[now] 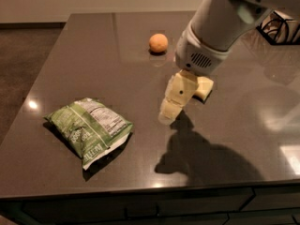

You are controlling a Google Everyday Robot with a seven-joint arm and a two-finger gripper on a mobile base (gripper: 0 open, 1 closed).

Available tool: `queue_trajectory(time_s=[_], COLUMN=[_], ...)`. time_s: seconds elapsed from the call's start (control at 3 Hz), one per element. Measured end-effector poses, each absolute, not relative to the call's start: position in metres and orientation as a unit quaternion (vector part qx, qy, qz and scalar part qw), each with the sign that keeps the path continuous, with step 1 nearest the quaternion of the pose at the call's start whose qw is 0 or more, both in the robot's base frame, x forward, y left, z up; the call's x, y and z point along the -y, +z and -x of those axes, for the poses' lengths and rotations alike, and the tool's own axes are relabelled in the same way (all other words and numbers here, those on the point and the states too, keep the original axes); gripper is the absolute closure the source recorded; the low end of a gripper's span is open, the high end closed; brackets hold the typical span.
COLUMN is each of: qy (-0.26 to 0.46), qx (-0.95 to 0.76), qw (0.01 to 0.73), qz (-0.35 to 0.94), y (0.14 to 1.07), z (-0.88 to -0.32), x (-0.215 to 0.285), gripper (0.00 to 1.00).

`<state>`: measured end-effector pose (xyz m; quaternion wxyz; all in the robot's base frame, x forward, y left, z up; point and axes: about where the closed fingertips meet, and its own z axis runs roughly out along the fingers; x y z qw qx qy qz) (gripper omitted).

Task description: Move green jalapeno chip bag near sponge

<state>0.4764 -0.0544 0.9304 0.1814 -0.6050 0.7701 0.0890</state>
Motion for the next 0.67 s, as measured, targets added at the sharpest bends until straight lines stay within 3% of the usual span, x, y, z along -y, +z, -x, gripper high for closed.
queue_trajectory(time_s=[0.67], qy=[0.149], qx=[-0.769], qw=[0.176], qz=[0.596], y=[0.9], z=[-0.462], x=[-0.05], gripper=[0.0])
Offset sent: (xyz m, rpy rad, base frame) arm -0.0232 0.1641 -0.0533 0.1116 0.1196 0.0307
